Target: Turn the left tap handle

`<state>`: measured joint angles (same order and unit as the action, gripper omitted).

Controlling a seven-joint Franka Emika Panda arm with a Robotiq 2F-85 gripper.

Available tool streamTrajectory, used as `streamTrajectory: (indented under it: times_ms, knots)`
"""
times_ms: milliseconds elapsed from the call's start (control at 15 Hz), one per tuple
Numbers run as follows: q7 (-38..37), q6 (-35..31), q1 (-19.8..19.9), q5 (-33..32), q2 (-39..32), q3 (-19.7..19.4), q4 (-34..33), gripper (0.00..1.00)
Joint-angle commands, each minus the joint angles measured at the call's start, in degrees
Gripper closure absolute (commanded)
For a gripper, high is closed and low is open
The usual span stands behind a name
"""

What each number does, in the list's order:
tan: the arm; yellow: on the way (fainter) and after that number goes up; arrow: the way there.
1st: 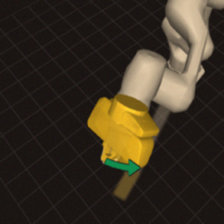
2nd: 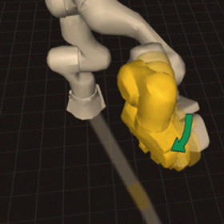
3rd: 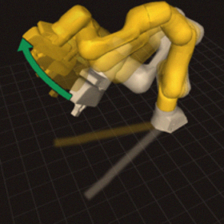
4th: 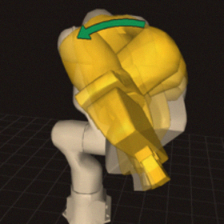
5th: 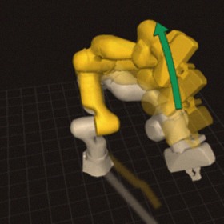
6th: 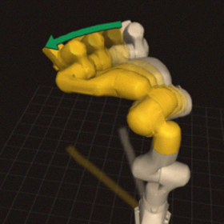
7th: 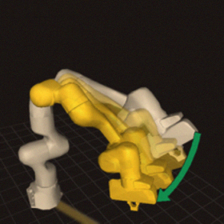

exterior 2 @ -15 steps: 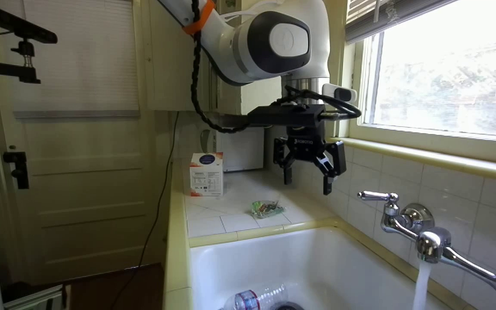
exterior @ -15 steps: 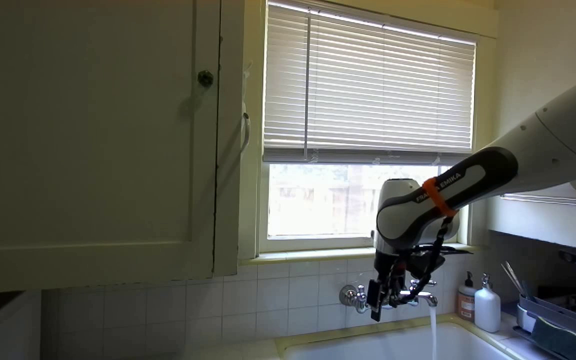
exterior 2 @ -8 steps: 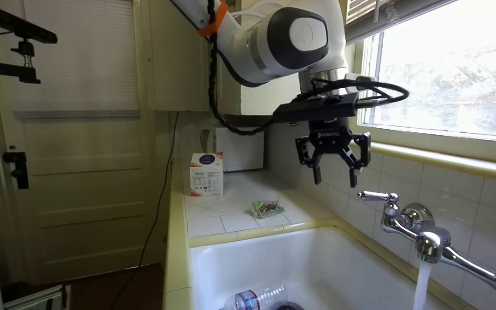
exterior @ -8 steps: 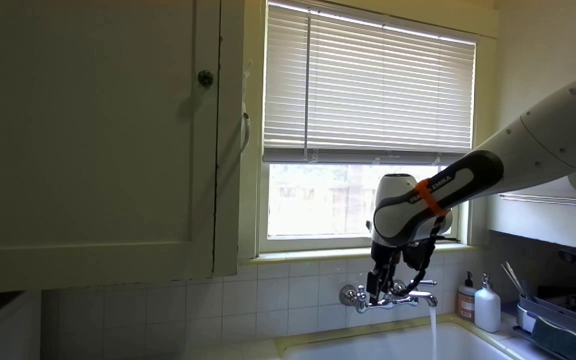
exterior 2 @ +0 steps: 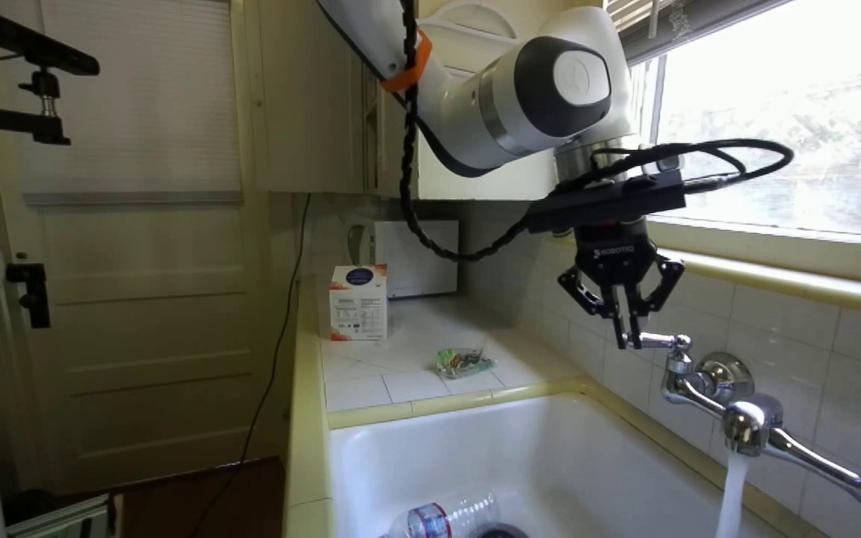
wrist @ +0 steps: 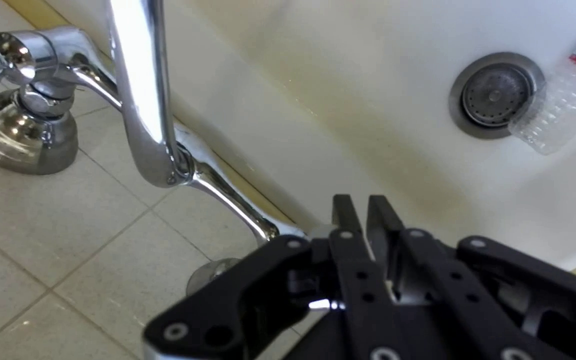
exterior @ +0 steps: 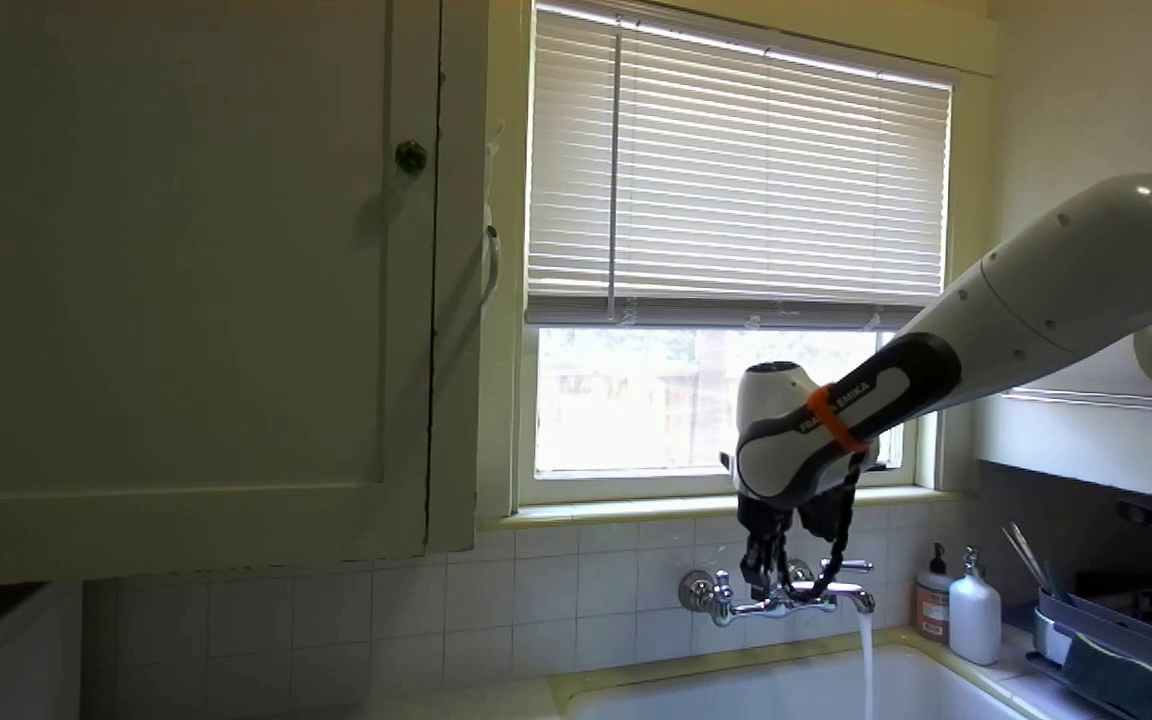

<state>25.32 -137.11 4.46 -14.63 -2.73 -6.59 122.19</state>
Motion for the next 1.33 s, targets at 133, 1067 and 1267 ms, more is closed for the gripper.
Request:
streamTrajectory:
  times_ms: [133,1067,1267]
  knots:
    - [0.1,-3.9,1.3,-2.7,-4.9,0.2,-2.2,1.00]
    - [-3.2,-10.6,0.8,0.5,-8.3,1.9,-3.7,1.00]
    - [-6.1,-10.0,0.4,1.2,-8.7,2.2,-4.7,1.00]
